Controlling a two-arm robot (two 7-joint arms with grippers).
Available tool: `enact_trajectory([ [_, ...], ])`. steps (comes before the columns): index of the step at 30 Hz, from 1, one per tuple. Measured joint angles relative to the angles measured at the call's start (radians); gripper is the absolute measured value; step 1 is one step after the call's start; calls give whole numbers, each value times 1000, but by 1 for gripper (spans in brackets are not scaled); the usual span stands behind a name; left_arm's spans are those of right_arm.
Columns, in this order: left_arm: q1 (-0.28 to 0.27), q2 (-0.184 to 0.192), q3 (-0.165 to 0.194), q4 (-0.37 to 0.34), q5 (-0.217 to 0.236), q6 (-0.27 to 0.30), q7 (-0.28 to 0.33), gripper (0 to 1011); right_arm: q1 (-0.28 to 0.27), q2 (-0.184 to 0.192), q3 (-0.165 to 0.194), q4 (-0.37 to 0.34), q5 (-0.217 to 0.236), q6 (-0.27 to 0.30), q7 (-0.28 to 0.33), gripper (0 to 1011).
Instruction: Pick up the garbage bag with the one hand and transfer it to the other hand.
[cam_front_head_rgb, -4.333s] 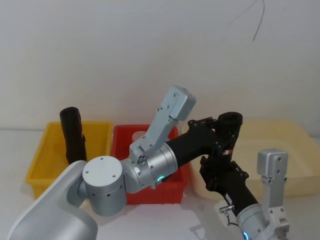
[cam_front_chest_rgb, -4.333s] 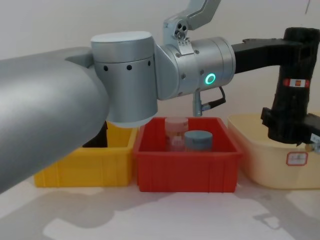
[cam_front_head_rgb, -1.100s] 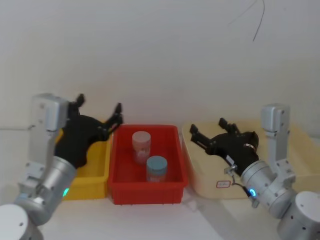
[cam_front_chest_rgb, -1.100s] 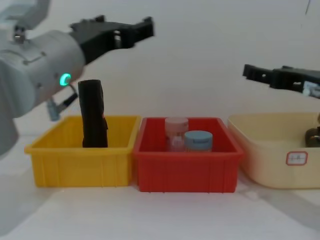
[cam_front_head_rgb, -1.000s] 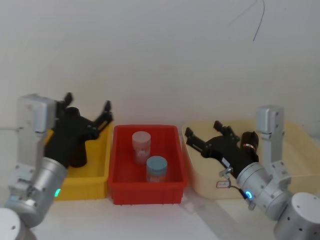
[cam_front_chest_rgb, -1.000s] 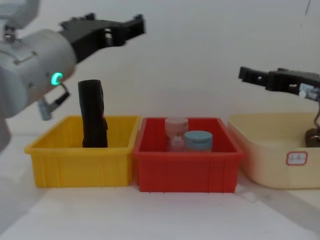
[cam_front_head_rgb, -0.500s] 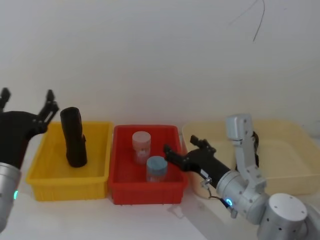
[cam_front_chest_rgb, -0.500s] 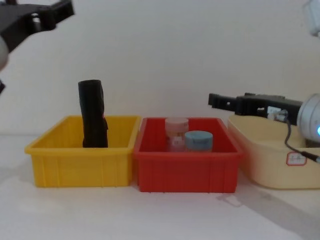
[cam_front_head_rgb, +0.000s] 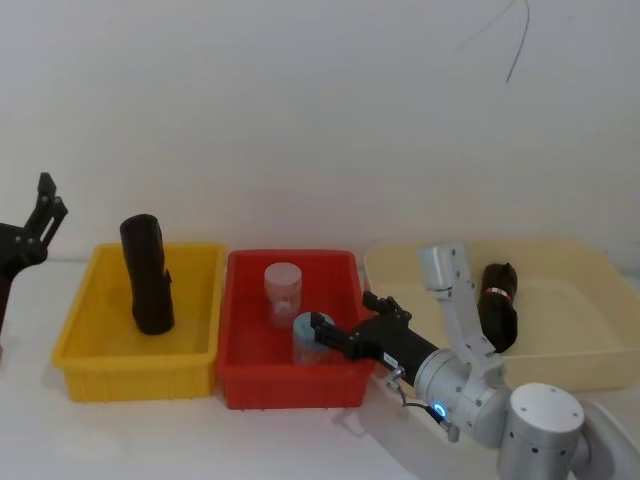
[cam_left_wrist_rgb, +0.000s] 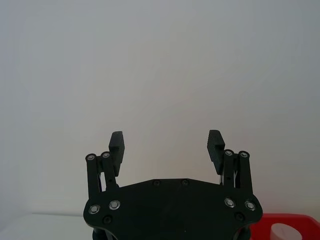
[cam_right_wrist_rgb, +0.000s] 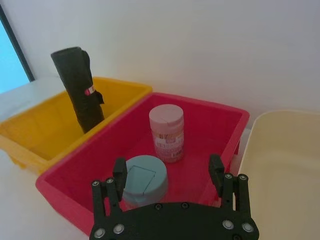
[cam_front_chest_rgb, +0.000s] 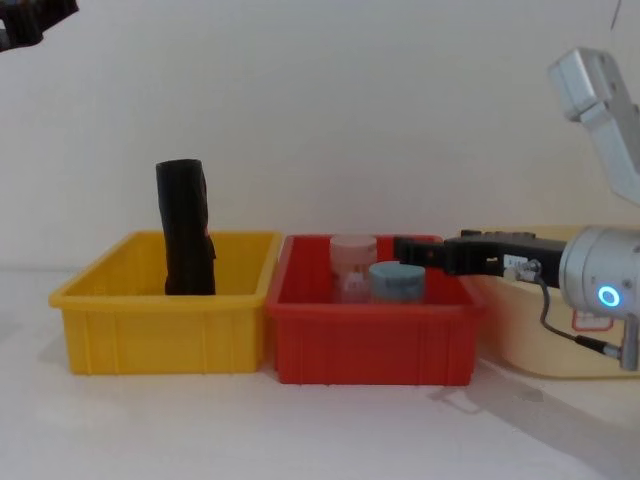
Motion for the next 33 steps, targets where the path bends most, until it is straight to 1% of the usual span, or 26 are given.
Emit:
enact_trajectory([
  [7,7,0,-11,-5,1,-7,9,1002,23,-4,-15,42,-4,-1,2,1004],
  [13,10,0,-16,-8,2,-10,13,1001,38,-8,-26,63,-7,-2,4,1004],
  [33,15,0,-23,-11,3,-14,19,1001,59,-14,-57,74,-16,2,11,1004],
])
